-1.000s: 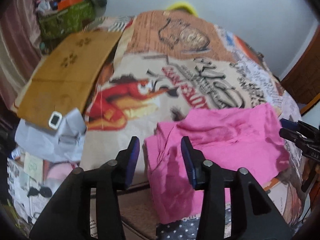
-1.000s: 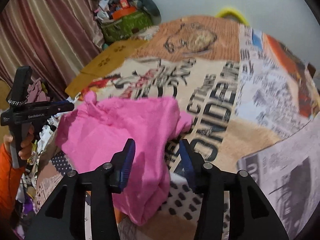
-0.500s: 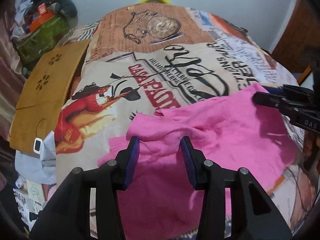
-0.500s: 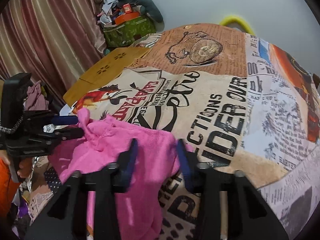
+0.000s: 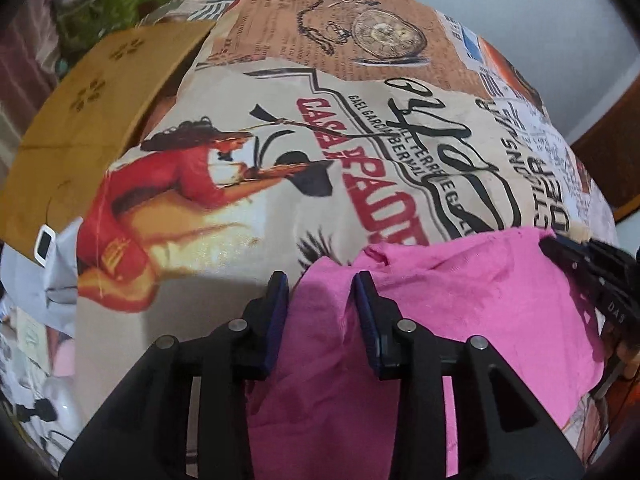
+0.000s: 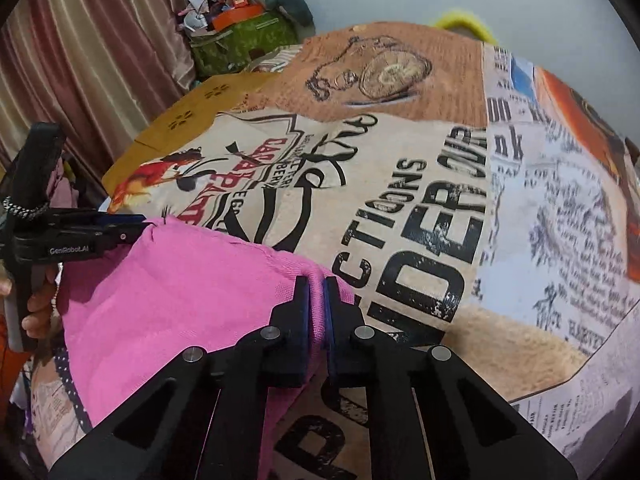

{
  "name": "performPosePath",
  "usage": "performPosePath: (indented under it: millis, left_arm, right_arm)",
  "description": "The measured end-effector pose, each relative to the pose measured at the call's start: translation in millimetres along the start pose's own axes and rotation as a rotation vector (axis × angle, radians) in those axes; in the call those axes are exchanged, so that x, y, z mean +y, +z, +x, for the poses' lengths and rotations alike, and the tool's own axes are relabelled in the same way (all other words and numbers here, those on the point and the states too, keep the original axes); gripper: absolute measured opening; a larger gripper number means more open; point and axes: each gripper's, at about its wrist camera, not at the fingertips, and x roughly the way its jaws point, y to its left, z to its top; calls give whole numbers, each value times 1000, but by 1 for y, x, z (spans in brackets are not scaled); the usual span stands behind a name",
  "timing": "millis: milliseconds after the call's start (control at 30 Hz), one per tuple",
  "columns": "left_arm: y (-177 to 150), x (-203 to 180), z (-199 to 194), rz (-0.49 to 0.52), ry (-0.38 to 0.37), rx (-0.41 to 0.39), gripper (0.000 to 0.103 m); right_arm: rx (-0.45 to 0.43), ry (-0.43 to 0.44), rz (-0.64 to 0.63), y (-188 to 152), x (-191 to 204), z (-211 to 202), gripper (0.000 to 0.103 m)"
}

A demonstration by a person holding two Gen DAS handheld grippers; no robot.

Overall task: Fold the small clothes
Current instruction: 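Open both tools and press the folded bundle flat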

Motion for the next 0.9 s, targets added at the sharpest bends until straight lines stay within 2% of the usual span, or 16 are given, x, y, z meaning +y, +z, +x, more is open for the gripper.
performPosePath:
  millis: [133, 200, 267, 333, 467, 500, 533, 633, 767, 900]
  left_arm:
    - [4, 0, -8, -14, -2, 7, 36]
    - [4, 1, -21, -13, 5, -14, 36]
    - [3, 1, -40, 1, 21, -61, 36]
    - [-1, 1, -61, 18, 30, -96, 36]
    - [-15, 0, -89, 48, 22, -132, 38]
    - [-20, 1, -93, 55, 19, -136, 42]
    - [-25, 2, -95, 57, 17, -136, 47]
    - [-44, 9, -92, 45, 14, -113, 51]
    - [-66, 22, -76, 13, 20, -39, 52]
    - [-71, 36, -64, -12, 88, -21, 52]
  right_arm:
    - [20, -25, -61, 2, 7, -1, 6]
    - [29, -7, -48, 3, 6, -6, 7]
    - [38, 5, -3, 4, 2, -15, 14]
    - [26, 18, 26, 5, 0, -26, 25]
    - [-30, 54, 12, 6, 15, -55, 32]
    - [-39, 68, 4, 6, 21, -61, 36]
    - [-48, 85, -6, 5, 27, -66, 40]
    - [-48, 126, -44, -1, 47, -72, 47]
    - [19, 145, -79, -15, 64, -57, 47]
    - [105, 129, -105, -31, 69, -36, 47]
